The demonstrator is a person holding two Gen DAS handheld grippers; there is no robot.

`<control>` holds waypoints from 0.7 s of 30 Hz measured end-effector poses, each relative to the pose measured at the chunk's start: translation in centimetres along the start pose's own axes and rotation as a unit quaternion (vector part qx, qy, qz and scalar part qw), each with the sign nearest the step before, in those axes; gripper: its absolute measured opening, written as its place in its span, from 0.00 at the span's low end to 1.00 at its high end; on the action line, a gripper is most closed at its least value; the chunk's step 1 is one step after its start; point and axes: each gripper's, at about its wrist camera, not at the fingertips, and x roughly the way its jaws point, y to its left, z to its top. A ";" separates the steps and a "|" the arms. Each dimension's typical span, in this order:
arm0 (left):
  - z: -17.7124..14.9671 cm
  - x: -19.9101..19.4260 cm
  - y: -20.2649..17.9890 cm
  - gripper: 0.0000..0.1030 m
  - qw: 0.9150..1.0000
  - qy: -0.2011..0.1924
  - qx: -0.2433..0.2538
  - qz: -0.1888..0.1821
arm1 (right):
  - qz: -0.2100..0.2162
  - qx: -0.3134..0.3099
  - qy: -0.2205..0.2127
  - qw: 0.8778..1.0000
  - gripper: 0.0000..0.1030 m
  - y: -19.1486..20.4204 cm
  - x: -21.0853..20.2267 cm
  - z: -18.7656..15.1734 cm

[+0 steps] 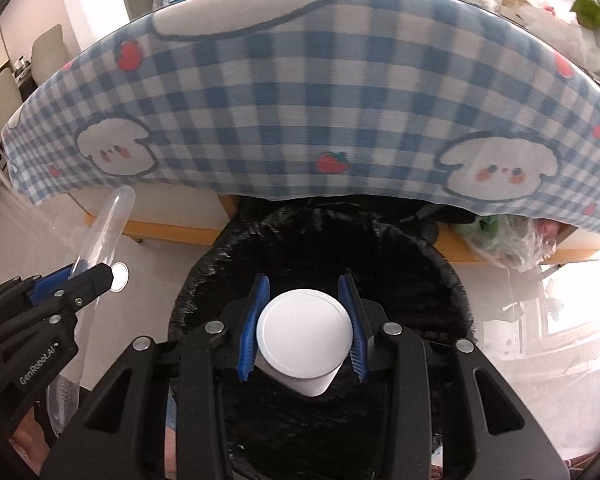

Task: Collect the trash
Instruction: 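Open the right tool to drop the white bottle into the bin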

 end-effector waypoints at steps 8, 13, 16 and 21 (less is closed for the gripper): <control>0.0 -0.5 0.1 0.24 1.000 -0.002 -0.005 -0.001 | -0.001 -0.003 -0.015 1.000 0.59 0.7 -0.6 0.2; 0.0 -0.3 -0.8 0.24 1.000 0.001 -0.005 -0.004 | -0.011 0.006 -0.017 1.000 0.79 -0.3 -1.0 0.4; 0.0 0.2 -1.7 0.24 1.000 0.005 0.000 -0.005 | -0.019 0.015 -0.024 0.999 0.88 -1.3 -1.2 0.4; -0.3 0.8 -3.8 0.24 1.000 0.012 0.015 -0.011 | -0.027 0.027 -0.019 0.999 0.91 -3.4 -1.1 0.1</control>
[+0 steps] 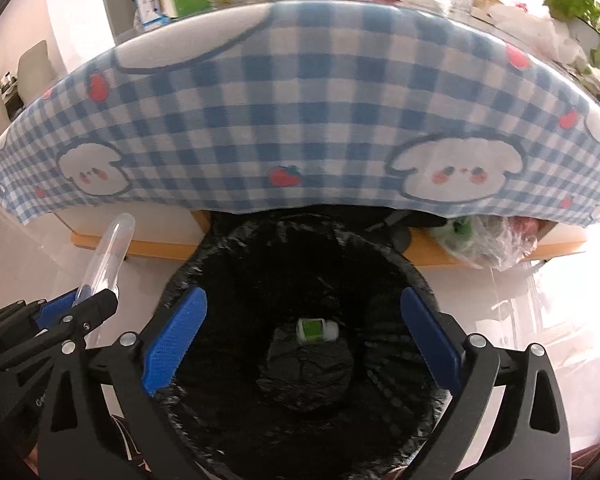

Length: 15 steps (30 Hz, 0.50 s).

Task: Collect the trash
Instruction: 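Open the right tool to drop the white bottle into the bin, then open the left tool to drop the clear tube into the bin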

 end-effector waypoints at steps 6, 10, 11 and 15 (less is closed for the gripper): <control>-0.1 0.8 -2.6 0.24 1.000 0.009 0.013 -0.009 | -0.015 -0.005 0.007 1.000 0.92 -2.4 0.3 -0.6; -0.3 1.5 -4.3 0.24 1.000 0.014 0.020 -0.012 | -0.023 0.009 0.009 1.000 0.92 -4.7 0.0 -1.0; -0.3 1.7 -4.8 0.24 1.000 0.017 0.021 -0.014 | -0.025 0.016 0.010 1.000 0.92 -5.6 0.0 -1.1; -0.3 2.2 -6.5 0.24 0.999 0.021 0.030 -0.013 | -0.027 0.035 0.017 0.999 0.92 -8.1 0.0 -1.1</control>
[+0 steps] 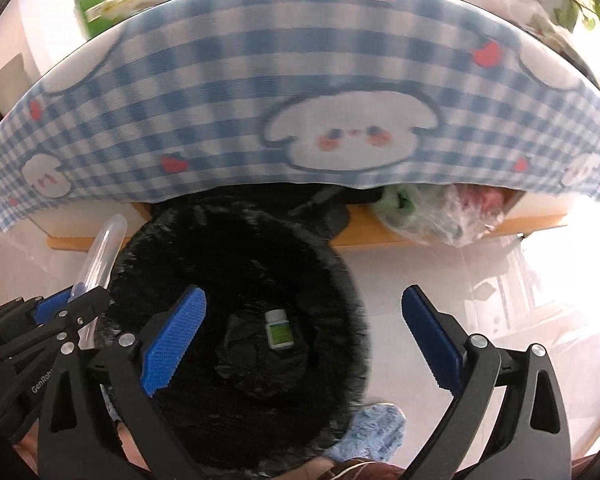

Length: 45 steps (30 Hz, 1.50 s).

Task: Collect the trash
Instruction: 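Open the left tool to drop the clear tube into the bin, then raise both tools back over the table toward the remaining trash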

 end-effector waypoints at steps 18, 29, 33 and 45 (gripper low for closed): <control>-0.2 2.4 -6.2 0.24 0.999 0.021 0.031 -0.007 | -0.027 0.046 -0.001 0.999 0.92 -8.2 -1.4 -0.4; -0.1 2.9 -7.8 0.43 0.999 0.011 0.037 -0.013 | -0.024 0.051 0.001 0.998 0.92 -8.8 -1.1 -0.6; -0.1 2.4 -7.2 0.57 0.999 0.008 0.035 -0.007 | -0.023 0.051 0.001 0.998 0.92 -8.8 -1.0 -0.5; 0.8 -0.2 -4.2 0.92 1.000 -0.018 0.011 0.005 | -0.010 0.043 -0.013 0.999 0.92 -6.8 -2.0 0.6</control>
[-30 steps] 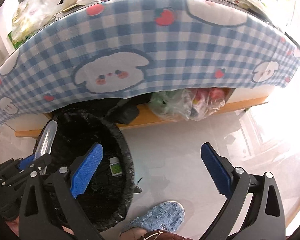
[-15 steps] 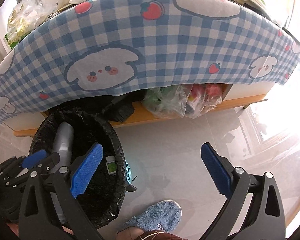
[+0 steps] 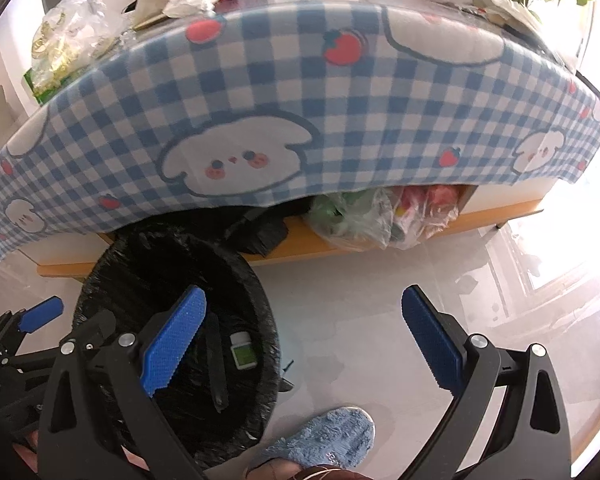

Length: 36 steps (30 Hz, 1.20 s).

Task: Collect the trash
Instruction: 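Raise both tools back over the table toward the remaining trash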

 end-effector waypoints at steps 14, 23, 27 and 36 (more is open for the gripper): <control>2.9 -5.7 3.7 0.94 0.999 -0.027 -0.024 0.019 | 0.008 -0.010 -0.024 1.000 0.92 3.0 -2.8 1.8; 4.5 -9.2 5.5 0.94 0.999 -0.037 -0.024 0.017 | 0.005 -0.019 -0.054 0.998 0.92 4.7 -5.9 3.9; 5.6 -10.8 6.3 0.94 0.999 -0.042 -0.022 0.019 | 0.005 -0.024 -0.072 0.997 0.92 5.8 -7.7 5.1; 9.9 -13.8 9.3 0.94 0.997 -0.059 -0.034 0.032 | 0.022 -0.027 -0.103 0.994 0.92 7.7 -11.1 9.6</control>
